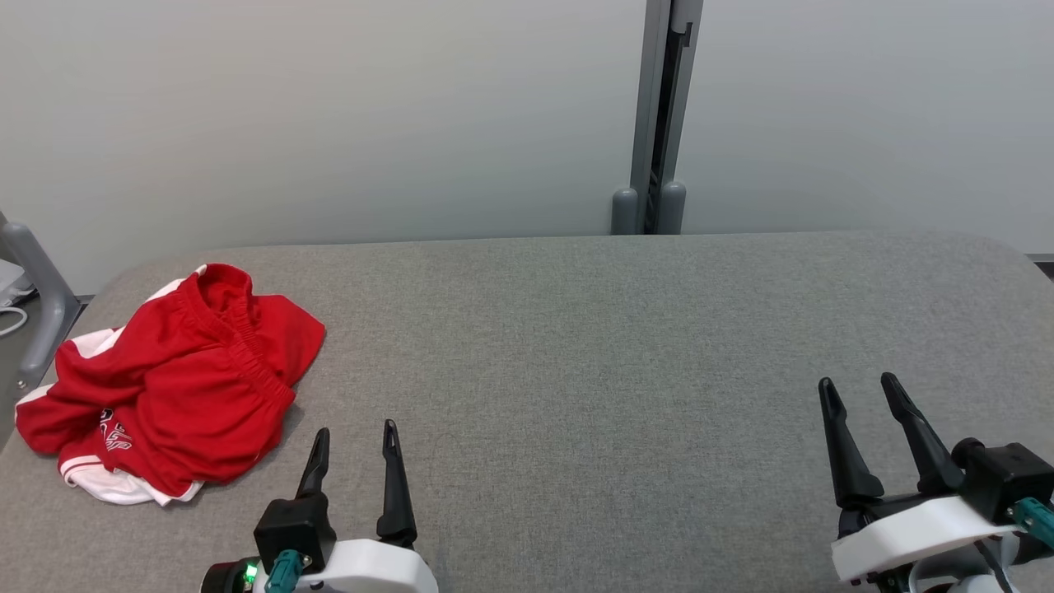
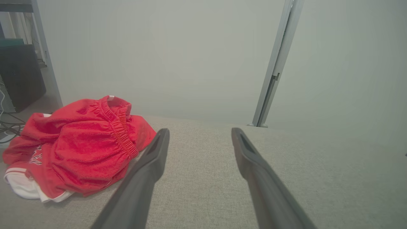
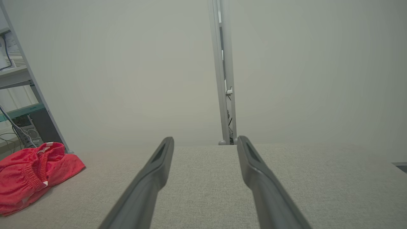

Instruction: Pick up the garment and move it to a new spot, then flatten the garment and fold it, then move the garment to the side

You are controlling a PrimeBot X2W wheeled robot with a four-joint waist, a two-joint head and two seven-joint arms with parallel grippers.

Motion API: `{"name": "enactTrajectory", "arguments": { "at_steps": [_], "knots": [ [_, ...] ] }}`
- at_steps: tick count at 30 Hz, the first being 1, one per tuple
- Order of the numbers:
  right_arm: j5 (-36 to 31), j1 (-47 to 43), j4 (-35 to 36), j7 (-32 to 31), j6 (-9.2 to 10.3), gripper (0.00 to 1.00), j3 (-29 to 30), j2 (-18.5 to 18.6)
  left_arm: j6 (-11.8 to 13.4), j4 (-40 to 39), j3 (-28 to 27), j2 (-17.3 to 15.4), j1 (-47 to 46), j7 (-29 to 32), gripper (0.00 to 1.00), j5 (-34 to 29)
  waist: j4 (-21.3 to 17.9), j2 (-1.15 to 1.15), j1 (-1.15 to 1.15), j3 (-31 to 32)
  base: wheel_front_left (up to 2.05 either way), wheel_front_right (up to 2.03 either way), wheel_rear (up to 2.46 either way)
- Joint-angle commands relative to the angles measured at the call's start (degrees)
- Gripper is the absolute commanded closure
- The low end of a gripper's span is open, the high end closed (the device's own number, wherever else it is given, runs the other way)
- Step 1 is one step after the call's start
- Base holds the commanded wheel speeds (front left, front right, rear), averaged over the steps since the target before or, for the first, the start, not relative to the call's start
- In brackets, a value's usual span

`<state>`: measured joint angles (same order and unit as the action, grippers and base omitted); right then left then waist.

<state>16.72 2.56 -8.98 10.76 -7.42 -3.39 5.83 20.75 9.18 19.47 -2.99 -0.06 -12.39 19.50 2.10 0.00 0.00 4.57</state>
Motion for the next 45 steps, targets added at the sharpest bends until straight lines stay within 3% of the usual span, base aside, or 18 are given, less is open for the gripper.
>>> {"name": "enactTrajectory", "arguments": {
  "at_steps": [1,13,20,37,45],
  "knots": [
    [-1.4,0.9,-0.4,0.7,-0.09,0.0,-0.2,0.1,0.2,-0.1,-0.1,-0.2,-0.4,-0.5,0.0,-1.4,0.0,0.0,0.0,0.1,0.0,0.0,0.0],
    [-5.8,1.9,-3.3,2.1,-0.1,0.0,-1.6,-0.7,-2.5,1.6,-0.8,0.1,0.4,-1.3,0.0,-3.1,0.1,0.0,0.0,0.7,0.0,0.0,0.0],
    [-5.8,2.4,-5.0,2.9,-0.11,0.0,-1.5,-1.4,-3.8,1.3,-1.9,0.0,0.8,-1.8,0.0,0.3,0.1,0.0,0.0,0.9,0.0,0.0,0.0],
    [-11.2,3.4,-8.2,4.7,-0.11,0.0,-2.2,-2.4,-1.9,3.3,-0.8,0.0,1.2,-2.9,0.0,-6.0,0.2,0.0,0.0,1.8,0.0,0.0,0.0],
    [-9.6,3.2,-9.0,4.6,-0.11,0.0,-1.7,-2.5,-2.4,4.3,-1.1,0.0,1.1,-2.8,0.0,-3.9,0.6,0.0,0.0,1.9,0.0,0.0,0.0]
  ]
}}
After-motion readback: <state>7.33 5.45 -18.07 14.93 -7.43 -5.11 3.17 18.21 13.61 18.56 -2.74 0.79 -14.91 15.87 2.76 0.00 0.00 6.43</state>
